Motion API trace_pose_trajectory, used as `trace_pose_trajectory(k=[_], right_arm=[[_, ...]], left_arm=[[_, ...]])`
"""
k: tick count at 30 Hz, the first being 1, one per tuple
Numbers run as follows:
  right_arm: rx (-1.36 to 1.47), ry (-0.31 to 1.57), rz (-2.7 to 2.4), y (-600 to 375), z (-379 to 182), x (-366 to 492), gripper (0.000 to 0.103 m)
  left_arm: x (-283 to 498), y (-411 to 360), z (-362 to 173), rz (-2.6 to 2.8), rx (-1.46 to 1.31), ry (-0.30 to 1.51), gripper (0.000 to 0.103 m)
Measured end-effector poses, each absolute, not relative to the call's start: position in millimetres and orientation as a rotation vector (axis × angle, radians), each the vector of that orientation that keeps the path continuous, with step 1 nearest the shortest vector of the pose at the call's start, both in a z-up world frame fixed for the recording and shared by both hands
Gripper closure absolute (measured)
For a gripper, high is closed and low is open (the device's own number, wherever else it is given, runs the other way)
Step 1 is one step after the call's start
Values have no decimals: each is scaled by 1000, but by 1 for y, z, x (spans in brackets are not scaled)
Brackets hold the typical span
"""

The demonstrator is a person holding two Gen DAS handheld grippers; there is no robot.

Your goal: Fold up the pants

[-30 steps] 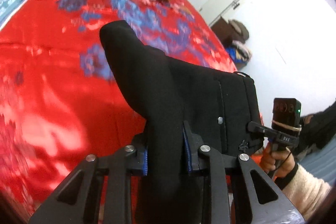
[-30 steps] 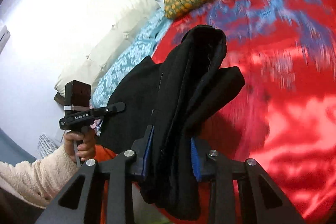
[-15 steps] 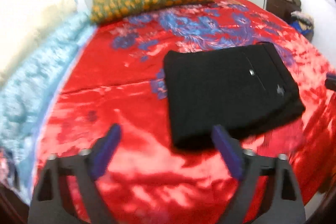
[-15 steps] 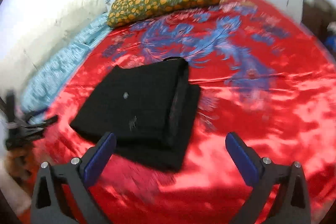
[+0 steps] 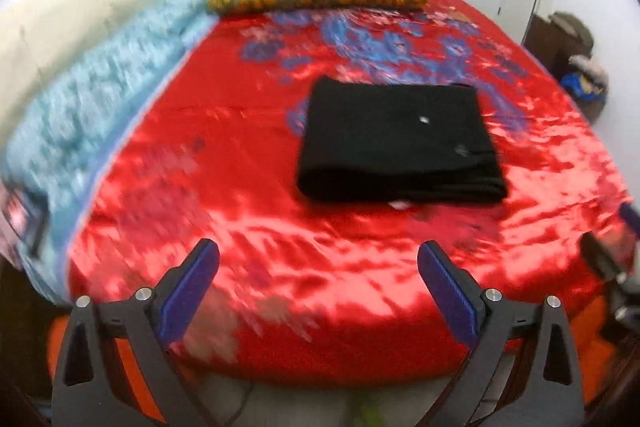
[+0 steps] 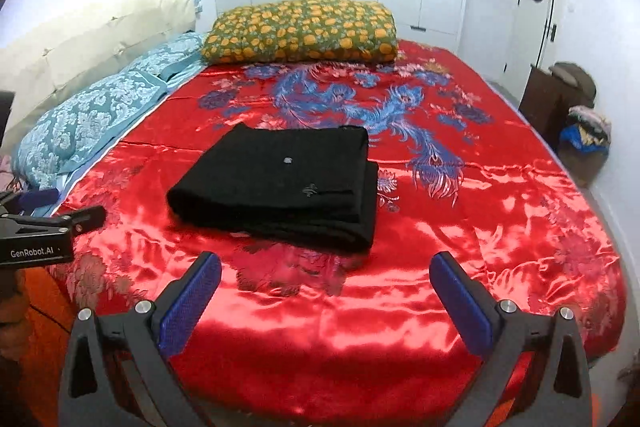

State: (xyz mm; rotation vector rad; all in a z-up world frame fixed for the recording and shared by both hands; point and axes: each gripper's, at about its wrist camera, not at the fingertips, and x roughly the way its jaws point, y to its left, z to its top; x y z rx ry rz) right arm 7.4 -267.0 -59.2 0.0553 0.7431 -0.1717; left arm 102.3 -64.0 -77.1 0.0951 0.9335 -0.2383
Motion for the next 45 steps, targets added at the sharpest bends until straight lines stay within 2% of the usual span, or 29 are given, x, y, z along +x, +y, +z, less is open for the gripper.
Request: trace_pose_trajectory(k=[13, 24, 34, 45], right_arm=[[42, 713, -233, -248, -33, -18, 0], [27, 697, -246, -241, -12, -27, 0], [28, 757, -247, -241, -10, -41, 0], [31, 790, -228, -233, -11, -40, 0]], left_arm=[[67, -64, -41, -203, 153, 791, 2], [60, -58, -39, -222, 141, 826, 1], [43, -48, -42, -232, 160, 881, 1], [30, -49, -21, -240, 182, 786, 0]])
